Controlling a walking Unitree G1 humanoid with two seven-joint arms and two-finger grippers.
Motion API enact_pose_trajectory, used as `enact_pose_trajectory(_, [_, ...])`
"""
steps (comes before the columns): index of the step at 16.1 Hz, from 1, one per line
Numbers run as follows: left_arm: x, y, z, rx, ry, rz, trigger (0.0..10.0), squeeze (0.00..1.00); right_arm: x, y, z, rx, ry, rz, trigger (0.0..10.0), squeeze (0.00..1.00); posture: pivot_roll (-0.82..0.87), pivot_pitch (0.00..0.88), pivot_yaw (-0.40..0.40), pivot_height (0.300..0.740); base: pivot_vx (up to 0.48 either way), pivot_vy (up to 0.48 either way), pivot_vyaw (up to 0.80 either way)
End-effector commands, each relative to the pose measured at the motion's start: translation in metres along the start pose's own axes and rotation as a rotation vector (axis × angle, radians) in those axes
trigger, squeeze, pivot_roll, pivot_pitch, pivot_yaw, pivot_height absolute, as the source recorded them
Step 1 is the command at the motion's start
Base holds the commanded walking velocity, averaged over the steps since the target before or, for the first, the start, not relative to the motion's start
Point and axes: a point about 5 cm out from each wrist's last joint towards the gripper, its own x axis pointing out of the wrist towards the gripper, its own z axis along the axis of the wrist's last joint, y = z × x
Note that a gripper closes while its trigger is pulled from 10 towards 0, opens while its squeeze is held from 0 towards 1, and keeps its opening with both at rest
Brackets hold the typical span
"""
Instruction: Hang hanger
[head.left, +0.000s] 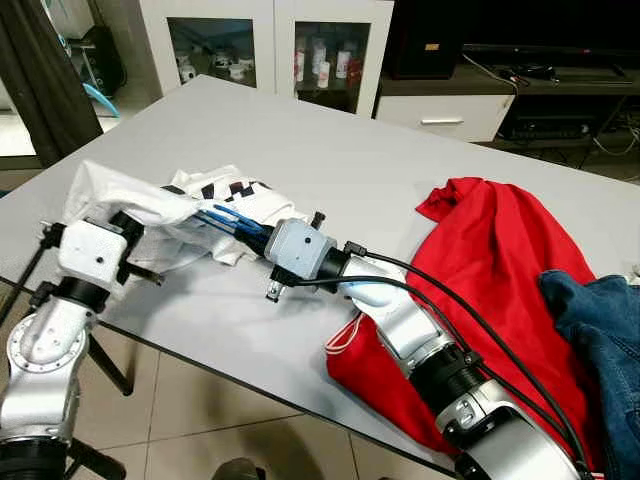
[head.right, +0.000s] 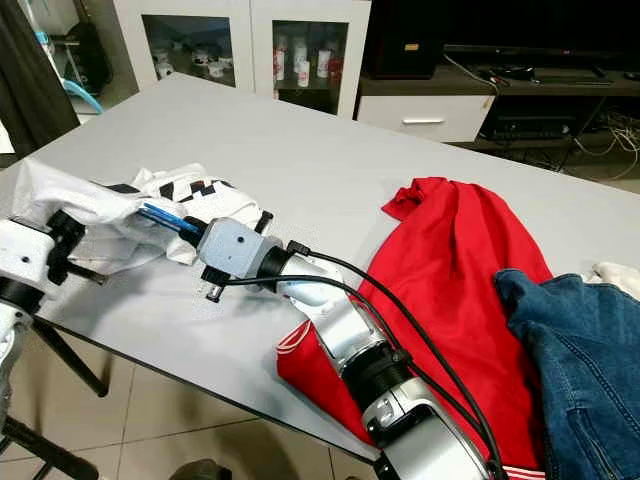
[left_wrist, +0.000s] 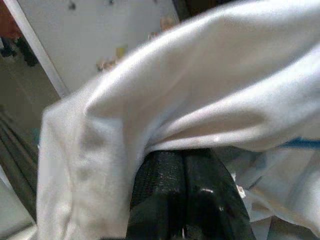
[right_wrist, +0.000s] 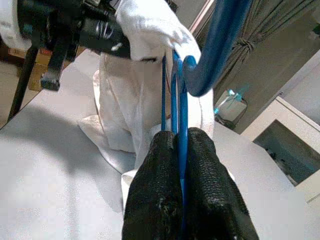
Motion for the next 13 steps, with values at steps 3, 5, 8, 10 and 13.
enact_pose_trajectory(3, [0.001, 0.001, 0.023, -0.037, -0.099, -0.044, 0.0, 0.00, 0.000, -0.007, 0.003, -0.017, -0.004, -0.012, 10.0, 0.00, 0.15, 0.000, -0.015, 0.740, 0.000, 0.000, 0.00])
enact_pose_trajectory(5, [-0.001, 0.006, 0.034, -0.034, -0.129, -0.082, 0.0, 0.00, 0.001, -0.009, 0.000, -0.022, 0.033, -0.026, 10.0, 0.00, 0.15, 0.000, -0.020, 0.740, 0.000, 0.000, 0.00])
enact_pose_trajectory(8, [-0.010, 0.022, 0.048, 0.010, -0.107, -0.159, 0.0, 0.00, 0.001, -0.009, -0.003, -0.043, 0.056, -0.006, 10.0, 0.00, 0.15, 0.000, -0.025, 0.740, 0.000, 0.000, 0.00])
enact_pose_trajectory(10, [-0.015, 0.025, 0.058, 0.034, -0.089, -0.234, 0.0, 0.00, 0.001, -0.008, -0.004, -0.075, 0.071, 0.011, 10.0, 0.00, 0.16, 0.000, -0.025, 0.740, 0.000, 0.000, 0.00])
enact_pose_trajectory(13, [-0.010, 0.016, 0.075, 0.063, -0.106, -0.355, 0.0, 0.00, 0.013, -0.004, 0.007, -0.079, 0.031, 0.030, 10.0, 0.00, 0.16, 0.000, -0.025, 0.740, 0.000, 0.000, 0.00])
